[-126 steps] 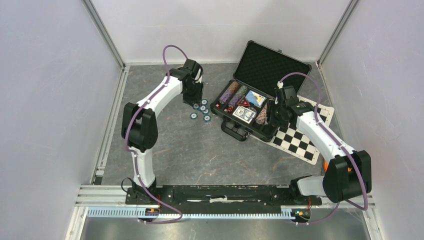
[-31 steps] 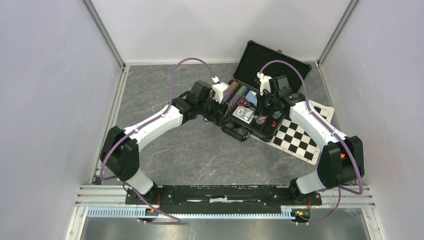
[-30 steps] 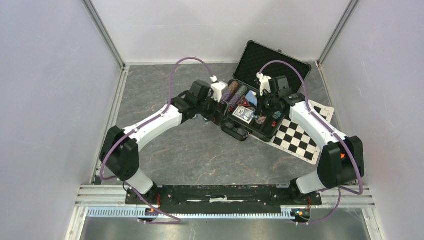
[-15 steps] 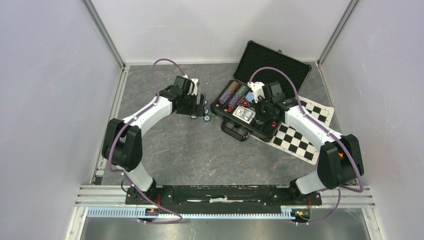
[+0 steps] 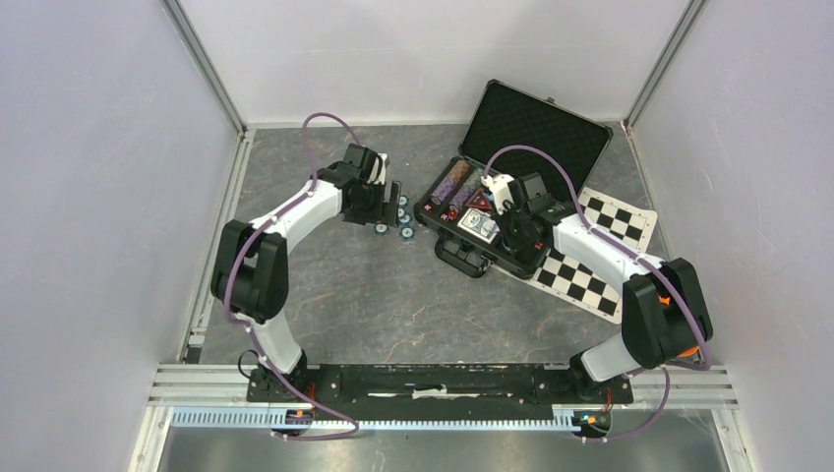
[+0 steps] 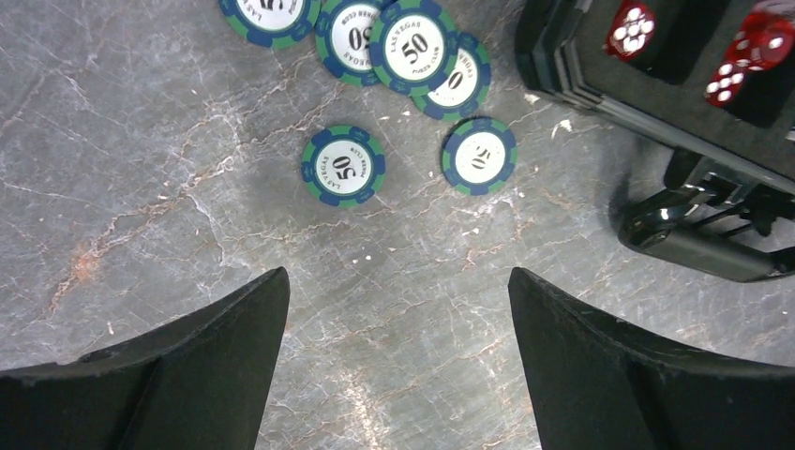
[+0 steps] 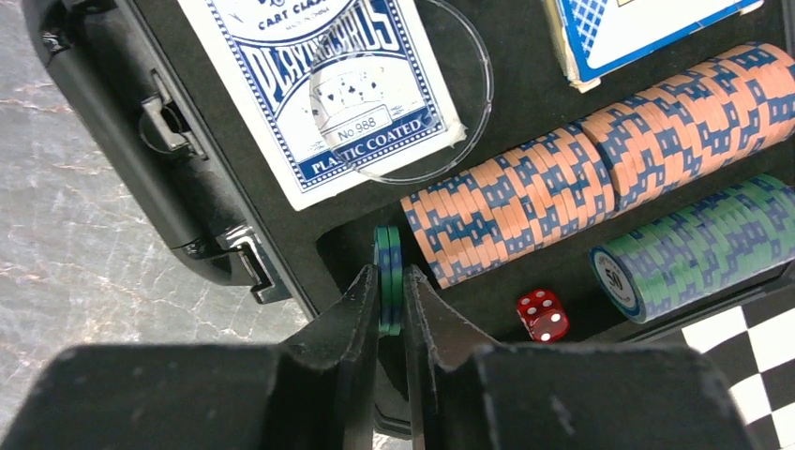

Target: Pack up texas hold em set

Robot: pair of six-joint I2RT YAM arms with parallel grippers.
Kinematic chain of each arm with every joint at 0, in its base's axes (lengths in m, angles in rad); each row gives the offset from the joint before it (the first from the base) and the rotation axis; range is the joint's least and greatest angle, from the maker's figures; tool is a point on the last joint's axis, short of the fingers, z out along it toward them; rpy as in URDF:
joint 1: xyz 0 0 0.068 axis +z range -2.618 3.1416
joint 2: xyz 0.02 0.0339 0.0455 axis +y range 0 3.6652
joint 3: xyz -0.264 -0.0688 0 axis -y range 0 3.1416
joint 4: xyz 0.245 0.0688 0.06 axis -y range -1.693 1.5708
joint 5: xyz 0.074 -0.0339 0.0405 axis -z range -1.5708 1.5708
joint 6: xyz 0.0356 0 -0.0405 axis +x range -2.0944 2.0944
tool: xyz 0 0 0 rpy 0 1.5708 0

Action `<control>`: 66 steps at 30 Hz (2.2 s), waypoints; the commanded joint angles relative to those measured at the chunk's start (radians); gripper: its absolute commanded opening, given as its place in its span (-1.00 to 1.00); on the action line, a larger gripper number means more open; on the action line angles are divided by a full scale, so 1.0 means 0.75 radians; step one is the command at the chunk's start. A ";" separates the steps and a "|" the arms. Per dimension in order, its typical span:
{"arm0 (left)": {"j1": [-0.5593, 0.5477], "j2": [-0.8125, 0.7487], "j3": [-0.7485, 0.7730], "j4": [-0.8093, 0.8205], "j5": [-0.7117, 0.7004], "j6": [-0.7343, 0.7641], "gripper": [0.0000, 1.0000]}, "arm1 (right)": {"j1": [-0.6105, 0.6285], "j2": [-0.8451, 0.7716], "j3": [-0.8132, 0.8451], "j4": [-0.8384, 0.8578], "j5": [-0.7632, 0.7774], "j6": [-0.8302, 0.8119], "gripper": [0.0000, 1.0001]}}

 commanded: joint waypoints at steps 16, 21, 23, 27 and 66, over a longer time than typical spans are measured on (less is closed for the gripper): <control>0.041 0.067 0.068 -0.028 -0.032 0.040 0.84 | 0.091 0.054 0.039 0.000 0.251 -0.039 -0.63; 0.047 0.063 0.061 -0.028 -0.032 0.047 0.84 | 0.101 0.071 0.073 -0.027 0.355 -0.023 -0.57; 0.050 0.063 0.059 -0.027 -0.032 0.050 0.84 | 0.104 0.068 0.078 -0.028 0.359 -0.022 -0.54; 0.054 0.077 0.064 -0.028 -0.030 0.057 0.84 | 0.109 0.060 0.085 -0.029 0.386 -0.015 -0.50; 0.032 0.292 0.167 -0.016 -0.123 0.176 0.56 | 0.138 -0.143 0.205 -0.122 0.192 0.247 -0.02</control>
